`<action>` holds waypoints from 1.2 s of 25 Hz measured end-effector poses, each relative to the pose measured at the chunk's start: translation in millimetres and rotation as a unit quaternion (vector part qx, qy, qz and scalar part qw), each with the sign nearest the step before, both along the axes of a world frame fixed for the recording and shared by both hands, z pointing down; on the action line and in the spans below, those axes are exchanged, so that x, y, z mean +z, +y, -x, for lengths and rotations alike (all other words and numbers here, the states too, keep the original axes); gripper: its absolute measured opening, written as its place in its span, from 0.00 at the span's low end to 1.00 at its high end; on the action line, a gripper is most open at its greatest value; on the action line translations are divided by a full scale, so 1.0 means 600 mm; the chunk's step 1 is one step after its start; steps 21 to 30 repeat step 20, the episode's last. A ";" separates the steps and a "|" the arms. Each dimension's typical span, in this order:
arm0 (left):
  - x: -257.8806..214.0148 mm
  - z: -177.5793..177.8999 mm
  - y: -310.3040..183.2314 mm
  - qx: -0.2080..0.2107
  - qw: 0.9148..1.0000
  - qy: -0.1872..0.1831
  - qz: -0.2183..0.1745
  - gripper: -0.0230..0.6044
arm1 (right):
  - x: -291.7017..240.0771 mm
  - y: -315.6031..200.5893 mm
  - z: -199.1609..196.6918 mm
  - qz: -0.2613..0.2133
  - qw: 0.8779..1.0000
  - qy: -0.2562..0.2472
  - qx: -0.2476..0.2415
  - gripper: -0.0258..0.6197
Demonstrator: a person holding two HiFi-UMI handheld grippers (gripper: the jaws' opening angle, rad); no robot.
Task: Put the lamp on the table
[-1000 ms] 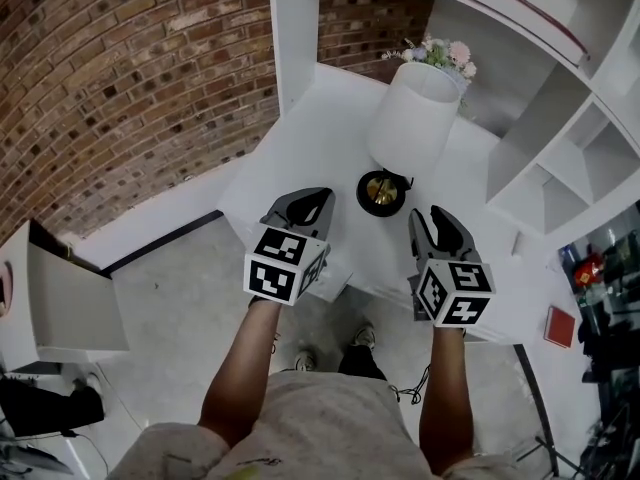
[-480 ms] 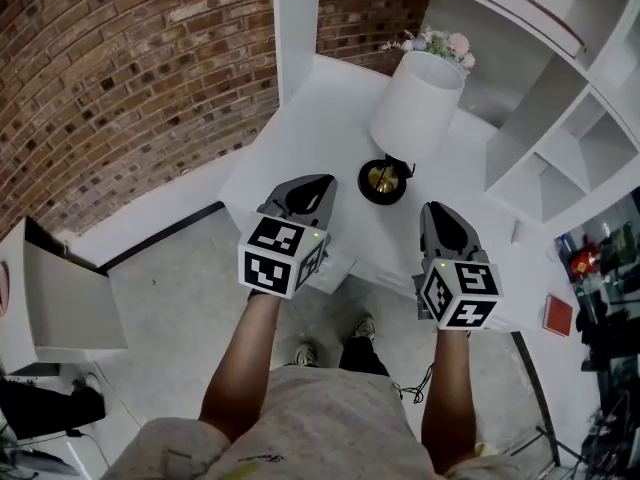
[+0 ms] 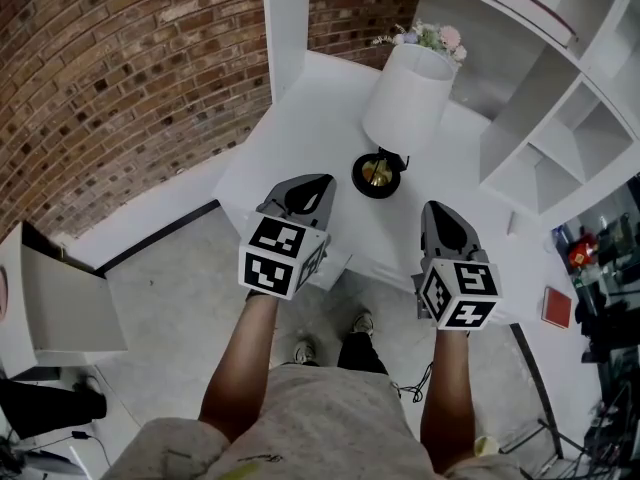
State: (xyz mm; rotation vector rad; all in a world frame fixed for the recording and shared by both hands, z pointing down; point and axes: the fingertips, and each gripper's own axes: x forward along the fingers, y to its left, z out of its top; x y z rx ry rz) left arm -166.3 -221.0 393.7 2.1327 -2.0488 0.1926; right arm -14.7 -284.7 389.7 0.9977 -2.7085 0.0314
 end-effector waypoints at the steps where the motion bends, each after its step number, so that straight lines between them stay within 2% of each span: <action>1: 0.000 -0.001 0.000 0.000 1.000 0.001 -0.001 0.03 | 0.000 0.000 -0.001 0.000 1.000 0.000 0.000 0.04; 30: 0.001 -0.004 0.004 0.001 1.000 0.004 0.000 0.03 | -0.006 0.001 -0.004 -0.004 1.000 -0.005 0.002 0.04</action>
